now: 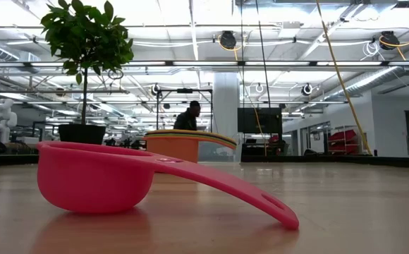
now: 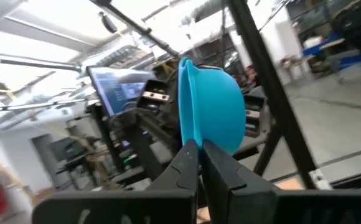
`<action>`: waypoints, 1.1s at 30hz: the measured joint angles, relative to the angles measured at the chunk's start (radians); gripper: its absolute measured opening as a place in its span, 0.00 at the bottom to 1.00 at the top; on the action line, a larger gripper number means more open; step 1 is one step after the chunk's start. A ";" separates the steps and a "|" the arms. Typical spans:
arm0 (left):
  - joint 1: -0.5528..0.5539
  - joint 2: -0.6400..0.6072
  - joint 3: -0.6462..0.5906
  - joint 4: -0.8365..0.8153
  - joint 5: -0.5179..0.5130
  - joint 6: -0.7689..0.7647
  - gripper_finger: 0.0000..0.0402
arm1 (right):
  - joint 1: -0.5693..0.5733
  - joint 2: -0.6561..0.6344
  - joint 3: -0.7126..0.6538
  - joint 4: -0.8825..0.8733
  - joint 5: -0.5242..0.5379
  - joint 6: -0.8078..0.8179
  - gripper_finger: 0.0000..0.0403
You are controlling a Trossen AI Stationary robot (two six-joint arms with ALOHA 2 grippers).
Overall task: Nest measuring cups in basket
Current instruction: Stack the light blue measuring cup on top of the yellow measuring cup
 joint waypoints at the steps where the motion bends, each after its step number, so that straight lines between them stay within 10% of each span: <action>1: -0.005 -0.007 0.000 -0.005 -0.022 0.013 0.02 | 0.000 0.000 0.000 0.000 0.018 0.000 0.03; 17: -0.116 -0.258 -0.079 -0.417 -0.279 0.076 0.01 | 0.001 -0.084 0.069 -0.275 0.674 -0.058 0.28; 33: -0.128 -0.339 -0.203 -0.392 -0.419 0.093 0.00 | -0.048 -0.031 0.182 -0.590 0.636 0.179 0.42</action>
